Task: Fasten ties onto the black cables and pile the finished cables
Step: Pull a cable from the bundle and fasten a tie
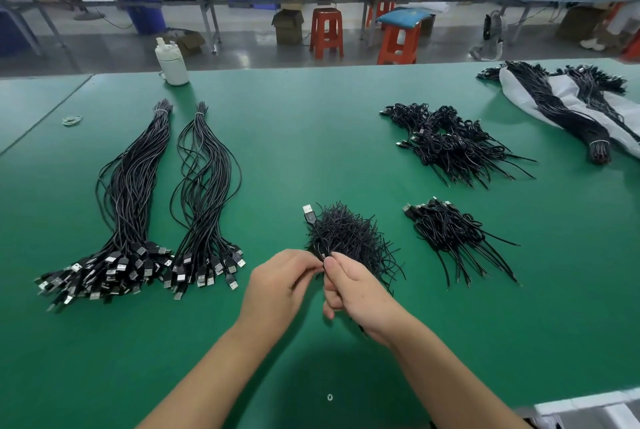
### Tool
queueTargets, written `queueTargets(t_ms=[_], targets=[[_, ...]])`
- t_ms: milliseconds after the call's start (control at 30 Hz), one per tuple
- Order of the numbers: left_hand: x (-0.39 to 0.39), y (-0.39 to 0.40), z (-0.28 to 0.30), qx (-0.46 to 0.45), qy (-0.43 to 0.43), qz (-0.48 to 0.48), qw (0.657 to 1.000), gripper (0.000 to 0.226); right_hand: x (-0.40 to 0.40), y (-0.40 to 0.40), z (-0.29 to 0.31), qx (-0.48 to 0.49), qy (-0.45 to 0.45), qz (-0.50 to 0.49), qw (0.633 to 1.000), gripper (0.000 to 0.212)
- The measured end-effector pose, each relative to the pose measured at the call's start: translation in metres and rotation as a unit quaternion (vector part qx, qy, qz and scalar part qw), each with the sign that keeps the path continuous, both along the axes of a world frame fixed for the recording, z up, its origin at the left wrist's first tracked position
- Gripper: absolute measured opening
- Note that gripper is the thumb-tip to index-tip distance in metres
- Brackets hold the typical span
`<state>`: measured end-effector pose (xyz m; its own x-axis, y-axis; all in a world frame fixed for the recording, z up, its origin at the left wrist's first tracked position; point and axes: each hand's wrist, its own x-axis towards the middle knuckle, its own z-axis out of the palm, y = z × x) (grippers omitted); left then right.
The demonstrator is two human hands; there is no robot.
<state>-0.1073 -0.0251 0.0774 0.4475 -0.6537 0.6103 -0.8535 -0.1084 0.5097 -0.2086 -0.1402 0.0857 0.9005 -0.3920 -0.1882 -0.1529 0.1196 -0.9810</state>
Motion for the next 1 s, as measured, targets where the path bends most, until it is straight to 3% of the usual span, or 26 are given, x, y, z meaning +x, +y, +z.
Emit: queueTargets(t_ms=[133,233,333,467,600,733,767,833,900,1000], targets=[[0.004,0.002,0.0,-0.006,-0.177,0.003,0.984,0.012,0.001,-0.003,0.002,-0.056,0.026,-0.009,0.998,0.028],[0.006,0.002,0.009,0.012,-0.279,-0.049,0.959,0.03,-0.001,-0.008,0.004,-0.076,0.043,0.01,0.996,0.029],[0.012,0.001,0.02,0.063,-0.318,-0.101,0.941,0.034,-0.003,-0.011,0.005,-0.083,0.059,0.041,0.994,0.029],[0.018,-0.002,0.031,0.109,-0.299,-0.107,0.942,0.029,-0.002,-0.011,0.008,-0.053,0.057,0.054,0.995,0.03],[0.018,-0.005,0.034,0.12,-0.205,-0.083,0.968,0.01,-0.003,-0.014,0.013,-0.009,0.039,0.077,0.996,0.025],[0.014,-0.006,0.041,0.111,-0.033,-0.052,0.992,0.009,-0.004,-0.015,0.015,0.003,0.041,0.076,0.996,0.023],[0.013,-0.007,0.042,0.112,0.013,-0.044,0.993,0.008,-0.004,-0.015,0.016,-0.032,0.051,0.078,0.995,0.023],[0.01,-0.009,0.044,0.125,0.105,-0.026,0.986,0.012,-0.006,-0.017,0.016,-0.206,0.071,0.086,0.972,0.024],[0.011,-0.01,0.044,0.159,0.186,-0.005,0.97,0.022,-0.007,-0.017,0.013,-0.39,0.096,0.109,0.909,0.027],[0.015,-0.011,0.039,0.193,0.291,0.017,0.937,0.02,-0.008,-0.016,0.011,-0.486,0.115,0.123,0.858,0.026]])
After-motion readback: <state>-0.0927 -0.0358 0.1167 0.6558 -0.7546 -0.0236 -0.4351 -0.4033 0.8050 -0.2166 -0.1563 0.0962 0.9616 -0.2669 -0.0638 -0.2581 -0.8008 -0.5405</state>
